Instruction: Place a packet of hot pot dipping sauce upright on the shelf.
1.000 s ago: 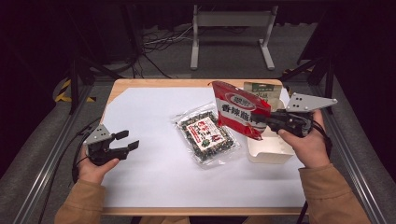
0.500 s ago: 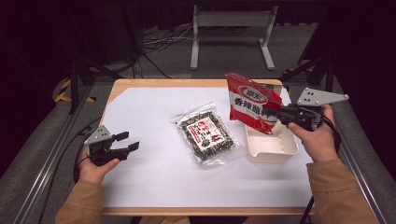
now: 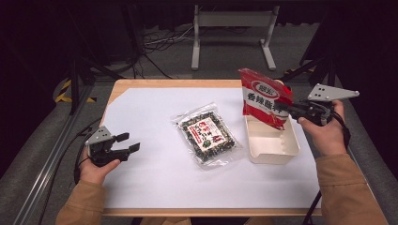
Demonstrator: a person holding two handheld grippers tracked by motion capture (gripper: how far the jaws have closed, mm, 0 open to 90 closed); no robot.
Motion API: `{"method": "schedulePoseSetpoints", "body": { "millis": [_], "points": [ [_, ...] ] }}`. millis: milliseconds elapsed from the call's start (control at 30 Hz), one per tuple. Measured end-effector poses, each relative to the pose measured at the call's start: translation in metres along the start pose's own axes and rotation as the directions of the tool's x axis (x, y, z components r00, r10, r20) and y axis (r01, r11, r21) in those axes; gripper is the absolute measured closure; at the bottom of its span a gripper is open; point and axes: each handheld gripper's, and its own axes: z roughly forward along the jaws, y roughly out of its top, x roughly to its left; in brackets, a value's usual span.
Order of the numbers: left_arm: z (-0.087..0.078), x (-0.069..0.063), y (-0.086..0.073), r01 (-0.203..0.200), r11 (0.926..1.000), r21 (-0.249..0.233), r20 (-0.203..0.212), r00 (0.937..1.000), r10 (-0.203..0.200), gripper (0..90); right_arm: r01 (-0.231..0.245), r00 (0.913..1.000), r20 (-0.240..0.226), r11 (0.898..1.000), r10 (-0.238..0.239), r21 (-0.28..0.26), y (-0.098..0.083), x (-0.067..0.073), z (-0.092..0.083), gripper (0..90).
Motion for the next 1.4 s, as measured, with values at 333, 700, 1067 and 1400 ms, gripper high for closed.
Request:
{"method": "schedulePoseSetpoints", "body": {
  "millis": [333, 700, 1067, 1400],
  "points": [
    [-0.001, -0.001, -0.002, 0.002, 1.0, 0.007, -0.002, 1.0, -0.002, 34.5, -0.014, 0.9997, 0.019, 0.999, 0.014, 0.031, -0.009, -0.018, 0.005, 89.6],
    [-0.008, -0.001, -0.008, 0.024, 0.9997, 0.007, -0.02, 0.9995, -0.024, 34.1, -0.026, 0.9995, -0.014, 0.997, 0.027, 0.066, -0.019, -0.037, 0.018, 89.6],
    [-0.006, 0.0, -0.008, 0.023, 0.9997, 0.01, -0.012, 0.9997, -0.023, 34.0, 0.003, 1.0, -0.002, 0.994, -0.003, 0.112, -0.021, -0.041, 0.036, 89.5],
    [-0.005, 0.0, -0.008, 0.023, 0.9997, 0.01, -0.01, 0.9997, -0.023, 34.1, 0.087, 0.9938, 0.057, 0.988, -0.095, 0.129, -0.024, -0.047, 0.046, 89.3]
  ]
}}
